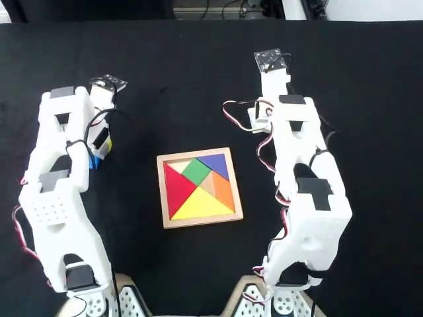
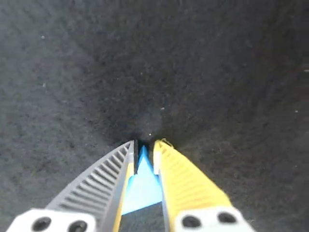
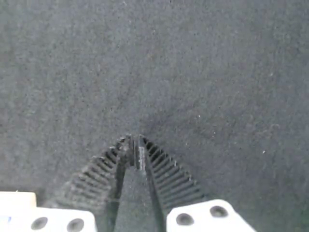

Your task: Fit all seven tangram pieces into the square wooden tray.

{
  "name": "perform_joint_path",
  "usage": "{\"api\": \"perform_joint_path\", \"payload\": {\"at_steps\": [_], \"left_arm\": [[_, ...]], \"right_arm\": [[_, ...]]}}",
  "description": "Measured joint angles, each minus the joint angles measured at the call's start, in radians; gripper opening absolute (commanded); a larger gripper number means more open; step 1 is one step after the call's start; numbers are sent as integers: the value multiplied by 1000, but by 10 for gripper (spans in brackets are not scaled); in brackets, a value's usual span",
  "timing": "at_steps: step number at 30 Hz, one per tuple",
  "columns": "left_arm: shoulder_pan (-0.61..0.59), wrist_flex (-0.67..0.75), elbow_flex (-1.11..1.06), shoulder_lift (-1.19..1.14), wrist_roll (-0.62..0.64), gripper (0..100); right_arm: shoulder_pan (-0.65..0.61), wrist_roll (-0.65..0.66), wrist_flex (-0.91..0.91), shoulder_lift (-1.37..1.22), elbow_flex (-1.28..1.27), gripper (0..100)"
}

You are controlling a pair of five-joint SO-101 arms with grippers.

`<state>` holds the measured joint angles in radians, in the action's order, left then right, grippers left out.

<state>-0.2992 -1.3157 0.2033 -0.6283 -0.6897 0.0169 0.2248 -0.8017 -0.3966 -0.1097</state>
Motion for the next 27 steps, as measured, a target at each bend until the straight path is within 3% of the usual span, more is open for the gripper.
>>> {"api": "perform_joint_path", "payload": {"at_steps": [8, 15, 22, 27], "left_arm": [[2, -3, 20, -14, 2, 32], [15, -94, 117, -3, 3, 254], [21, -206, 218, 100, 64, 275], [-35, -232, 163, 110, -81, 274]], "right_arm": [[0, 0, 0, 0, 0, 11], [0, 0, 0, 0, 0, 11], [0, 3, 0, 0, 0, 11], [0, 29, 0, 0, 0, 11]]}}
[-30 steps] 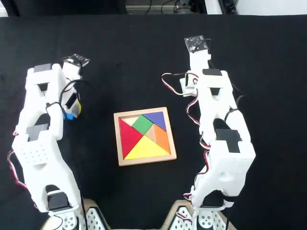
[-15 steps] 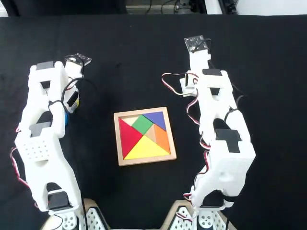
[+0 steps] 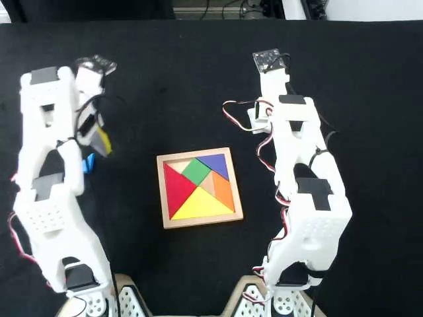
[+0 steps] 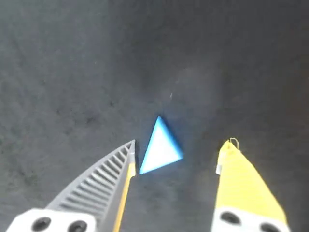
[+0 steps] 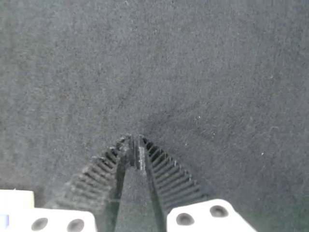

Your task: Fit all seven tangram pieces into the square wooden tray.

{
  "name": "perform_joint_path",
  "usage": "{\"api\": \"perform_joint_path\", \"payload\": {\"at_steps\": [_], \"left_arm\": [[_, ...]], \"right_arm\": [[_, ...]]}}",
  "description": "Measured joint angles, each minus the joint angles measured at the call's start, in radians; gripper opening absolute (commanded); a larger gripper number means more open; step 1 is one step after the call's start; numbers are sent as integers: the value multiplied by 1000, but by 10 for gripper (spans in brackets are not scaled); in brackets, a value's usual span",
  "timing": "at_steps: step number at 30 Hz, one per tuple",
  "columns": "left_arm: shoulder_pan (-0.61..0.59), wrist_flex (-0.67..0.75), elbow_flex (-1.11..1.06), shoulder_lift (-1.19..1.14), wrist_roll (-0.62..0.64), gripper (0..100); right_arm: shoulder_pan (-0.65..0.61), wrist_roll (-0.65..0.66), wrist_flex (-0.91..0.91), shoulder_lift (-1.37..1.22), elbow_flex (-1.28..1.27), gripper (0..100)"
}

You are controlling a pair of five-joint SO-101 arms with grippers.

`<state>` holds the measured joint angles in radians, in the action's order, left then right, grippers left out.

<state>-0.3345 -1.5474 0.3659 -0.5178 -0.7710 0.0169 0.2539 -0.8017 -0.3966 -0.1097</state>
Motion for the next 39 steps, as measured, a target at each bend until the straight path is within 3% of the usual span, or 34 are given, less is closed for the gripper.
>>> {"api": "perform_joint_path", "payload": {"at_steps": [6, 20, 39], "left_arm": [[-103, 84, -152, 8, -110, 274], [-101, 288, -318, 8, -215, 274], [-71, 327, -324, 9, -361, 274]], "right_arm": [[0, 0, 0, 0, 0, 11], [0, 0, 0, -3, 0, 11], [0, 0, 0, -3, 0, 11]]}}
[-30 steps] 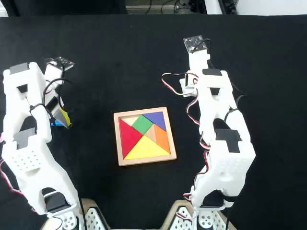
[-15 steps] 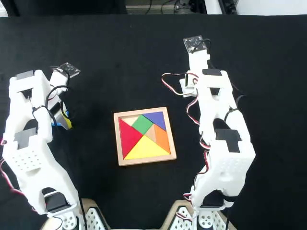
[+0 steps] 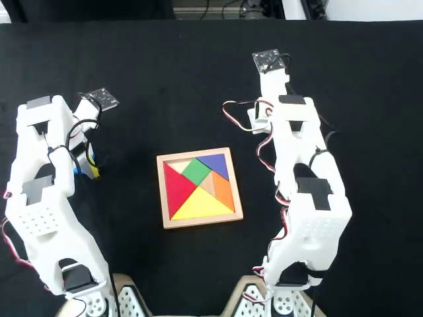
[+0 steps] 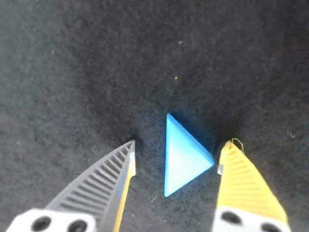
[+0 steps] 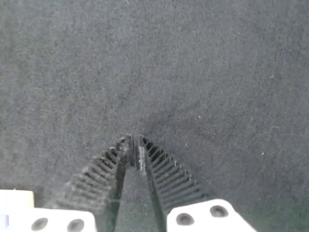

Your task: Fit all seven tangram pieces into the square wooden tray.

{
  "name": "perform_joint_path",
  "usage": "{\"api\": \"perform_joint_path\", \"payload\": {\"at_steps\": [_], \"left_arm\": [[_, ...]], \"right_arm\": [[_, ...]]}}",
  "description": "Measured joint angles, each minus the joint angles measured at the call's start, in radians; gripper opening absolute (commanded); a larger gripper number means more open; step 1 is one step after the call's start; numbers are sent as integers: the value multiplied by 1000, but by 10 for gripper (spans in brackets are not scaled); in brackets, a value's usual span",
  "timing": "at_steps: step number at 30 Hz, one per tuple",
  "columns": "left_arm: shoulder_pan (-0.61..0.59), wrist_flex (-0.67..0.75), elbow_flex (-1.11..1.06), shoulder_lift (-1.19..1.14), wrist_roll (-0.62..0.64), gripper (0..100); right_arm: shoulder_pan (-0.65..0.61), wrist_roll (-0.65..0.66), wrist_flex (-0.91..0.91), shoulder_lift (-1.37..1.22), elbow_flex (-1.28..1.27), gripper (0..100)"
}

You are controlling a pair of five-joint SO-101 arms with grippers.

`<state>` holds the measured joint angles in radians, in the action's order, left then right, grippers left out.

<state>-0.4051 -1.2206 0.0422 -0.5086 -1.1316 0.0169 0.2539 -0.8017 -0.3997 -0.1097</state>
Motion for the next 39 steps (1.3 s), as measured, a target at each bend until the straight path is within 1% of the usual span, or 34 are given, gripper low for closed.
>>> {"api": "perform_joint_path", "payload": {"at_steps": [11, 14, 18, 26, 31, 34, 39], "left_arm": [[0, 143, -127, 49, -11, 271], [0, 152, -135, 51, -11, 213], [6, 150, -138, 51, -11, 150], [11, 149, -147, 51, -11, 113], [18, 149, -147, 54, -11, 51], [21, 146, -147, 54, -9, 35], [23, 37, -127, 54, -72, 29]], "right_arm": [[0, 0, 0, 0, 0, 11], [0, 0, 0, 0, 0, 11], [0, 0, 0, 0, 0, 11], [0, 0, 0, 0, 0, 11], [0, 0, 0, 0, 0, 11], [0, 0, 0, 0, 0, 11], [0, 0, 0, 0, 0, 11]]}}
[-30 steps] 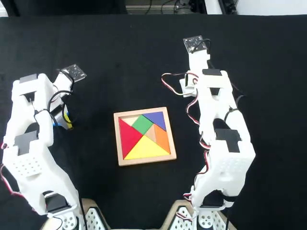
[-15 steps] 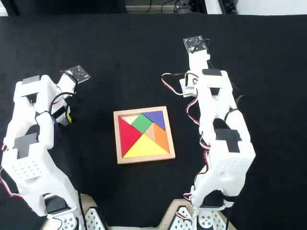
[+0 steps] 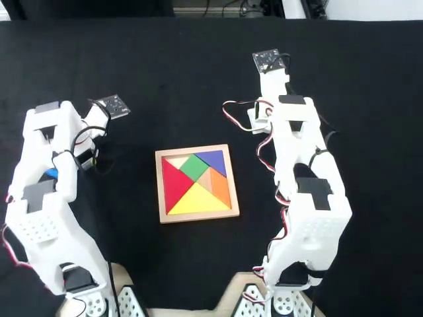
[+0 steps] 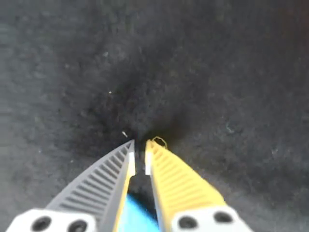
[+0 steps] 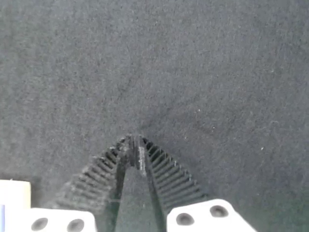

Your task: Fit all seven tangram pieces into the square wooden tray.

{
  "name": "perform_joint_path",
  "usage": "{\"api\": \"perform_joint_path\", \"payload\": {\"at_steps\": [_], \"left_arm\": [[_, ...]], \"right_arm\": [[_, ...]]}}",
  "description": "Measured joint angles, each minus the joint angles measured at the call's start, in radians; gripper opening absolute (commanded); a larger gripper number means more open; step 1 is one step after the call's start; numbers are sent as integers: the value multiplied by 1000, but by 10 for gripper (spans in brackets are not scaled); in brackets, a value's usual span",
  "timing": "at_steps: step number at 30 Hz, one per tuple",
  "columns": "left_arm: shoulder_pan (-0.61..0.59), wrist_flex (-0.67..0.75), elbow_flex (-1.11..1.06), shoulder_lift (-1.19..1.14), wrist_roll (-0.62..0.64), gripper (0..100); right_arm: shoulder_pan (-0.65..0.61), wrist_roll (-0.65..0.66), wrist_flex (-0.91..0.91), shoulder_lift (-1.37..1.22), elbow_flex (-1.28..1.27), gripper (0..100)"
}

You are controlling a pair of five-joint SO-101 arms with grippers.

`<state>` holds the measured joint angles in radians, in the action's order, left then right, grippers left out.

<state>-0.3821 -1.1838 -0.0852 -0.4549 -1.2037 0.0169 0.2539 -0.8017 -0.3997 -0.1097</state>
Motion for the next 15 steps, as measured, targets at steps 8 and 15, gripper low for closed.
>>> {"api": "perform_joint_path", "payload": {"at_steps": [8, 15], "left_arm": [[-6, -164, 130, -17, 12, 124], [18, -198, 98, 54, 18, 123]], "right_arm": [[0, 0, 0, 0, 0, 11], [0, 0, 0, 0, 0, 11]]}}
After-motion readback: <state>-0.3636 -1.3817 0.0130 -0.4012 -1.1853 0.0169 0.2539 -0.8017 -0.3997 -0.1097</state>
